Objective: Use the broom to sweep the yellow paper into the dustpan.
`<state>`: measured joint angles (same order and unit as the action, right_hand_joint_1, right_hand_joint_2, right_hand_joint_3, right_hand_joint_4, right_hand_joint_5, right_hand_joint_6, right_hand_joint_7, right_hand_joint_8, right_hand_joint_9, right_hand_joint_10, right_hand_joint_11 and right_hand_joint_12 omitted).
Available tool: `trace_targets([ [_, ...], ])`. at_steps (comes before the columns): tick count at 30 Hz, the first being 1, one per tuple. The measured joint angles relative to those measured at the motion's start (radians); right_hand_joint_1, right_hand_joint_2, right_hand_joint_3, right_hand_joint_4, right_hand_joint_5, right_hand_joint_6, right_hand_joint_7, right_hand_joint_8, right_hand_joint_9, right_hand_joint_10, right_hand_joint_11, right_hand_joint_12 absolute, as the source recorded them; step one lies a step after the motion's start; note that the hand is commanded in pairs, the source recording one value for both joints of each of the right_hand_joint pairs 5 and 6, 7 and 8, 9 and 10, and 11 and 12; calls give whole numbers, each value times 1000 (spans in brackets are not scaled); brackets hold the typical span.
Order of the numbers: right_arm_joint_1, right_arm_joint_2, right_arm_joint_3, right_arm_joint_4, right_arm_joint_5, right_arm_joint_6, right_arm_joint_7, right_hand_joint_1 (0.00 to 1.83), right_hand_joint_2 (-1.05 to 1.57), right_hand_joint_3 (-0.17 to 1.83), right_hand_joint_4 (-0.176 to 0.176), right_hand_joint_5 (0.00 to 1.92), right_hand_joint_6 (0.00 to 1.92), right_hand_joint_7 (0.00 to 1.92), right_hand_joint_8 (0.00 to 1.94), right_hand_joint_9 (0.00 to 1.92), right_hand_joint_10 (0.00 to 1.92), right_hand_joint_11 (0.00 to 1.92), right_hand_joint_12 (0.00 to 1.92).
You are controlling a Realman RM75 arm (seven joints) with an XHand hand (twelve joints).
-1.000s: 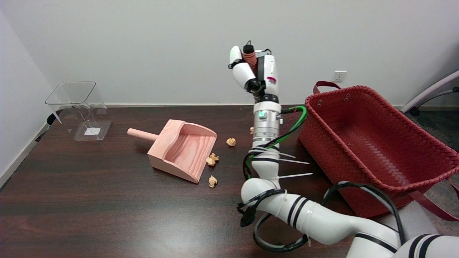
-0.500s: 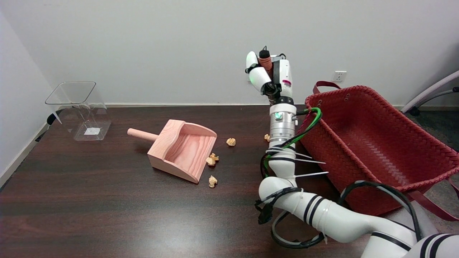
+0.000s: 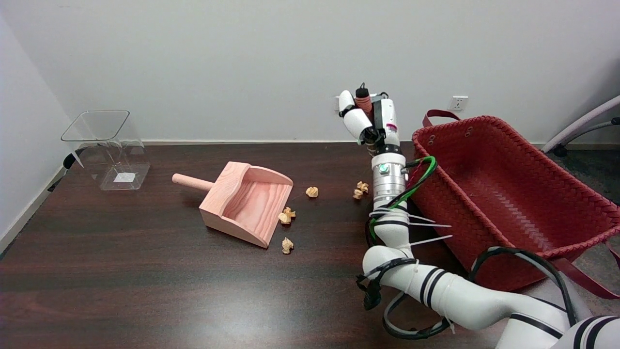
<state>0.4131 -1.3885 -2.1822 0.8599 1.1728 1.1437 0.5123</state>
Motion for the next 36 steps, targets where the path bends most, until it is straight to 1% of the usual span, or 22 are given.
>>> trace_targets([
  [13, 8, -12, -2, -147, 1, -29, 126, 724, 1571, 839, 0, 1920, 1920, 1920, 1920, 1920, 1920, 1920, 1920],
  [23, 18, -50, -2, -206, 1, -37, 196, 715, 1571, 630, 0, 1920, 1920, 1920, 1920, 1920, 1920, 1920, 1920],
  [36, 37, -136, -3, -226, 3, -22, 234, 686, 1571, 484, 0, 1920, 1920, 1920, 1920, 1920, 1920, 1920, 1920],
])
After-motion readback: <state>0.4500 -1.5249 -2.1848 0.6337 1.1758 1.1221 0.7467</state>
